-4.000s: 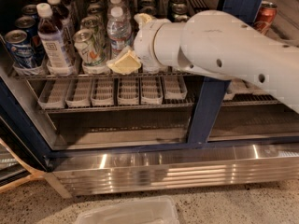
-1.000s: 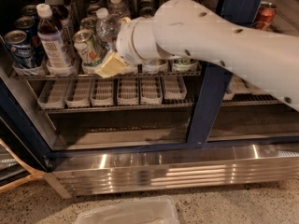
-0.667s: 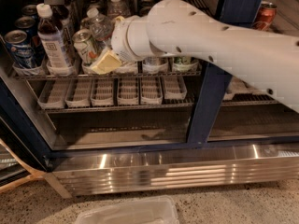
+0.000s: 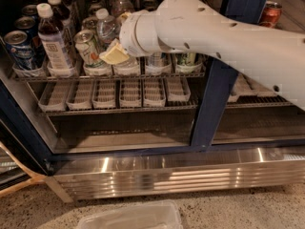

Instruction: Pick water bottle from top shelf of fridge

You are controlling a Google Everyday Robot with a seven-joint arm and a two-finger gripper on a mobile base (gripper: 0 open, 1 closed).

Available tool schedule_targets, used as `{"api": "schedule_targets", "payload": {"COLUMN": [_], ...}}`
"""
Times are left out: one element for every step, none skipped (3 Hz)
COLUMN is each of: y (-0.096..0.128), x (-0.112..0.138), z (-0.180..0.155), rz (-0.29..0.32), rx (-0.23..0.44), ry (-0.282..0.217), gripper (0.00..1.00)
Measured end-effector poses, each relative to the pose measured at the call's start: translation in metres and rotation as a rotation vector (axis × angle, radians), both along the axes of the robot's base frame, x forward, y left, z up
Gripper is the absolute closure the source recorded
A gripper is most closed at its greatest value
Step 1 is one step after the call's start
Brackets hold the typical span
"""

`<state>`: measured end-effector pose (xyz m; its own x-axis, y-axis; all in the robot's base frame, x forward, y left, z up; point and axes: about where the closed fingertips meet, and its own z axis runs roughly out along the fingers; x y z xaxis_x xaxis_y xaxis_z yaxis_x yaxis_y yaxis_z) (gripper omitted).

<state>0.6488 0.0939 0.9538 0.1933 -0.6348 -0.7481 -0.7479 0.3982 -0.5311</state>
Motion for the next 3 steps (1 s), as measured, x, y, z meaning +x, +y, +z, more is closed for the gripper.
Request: {"api": "schedule_targets", "payload": {"y": [-0.008,-0.016,-0.02], "x": [0.004,0.009,0.013], "z": [0.004,0.006,0.006], "rz": [-0.01,-0.023,-0.027], "rx": [-0.003,-0.003,-0.003], "ry": [-0.005,-0.014,-0.017], "gripper": [0.32,0.36,0.34]}}
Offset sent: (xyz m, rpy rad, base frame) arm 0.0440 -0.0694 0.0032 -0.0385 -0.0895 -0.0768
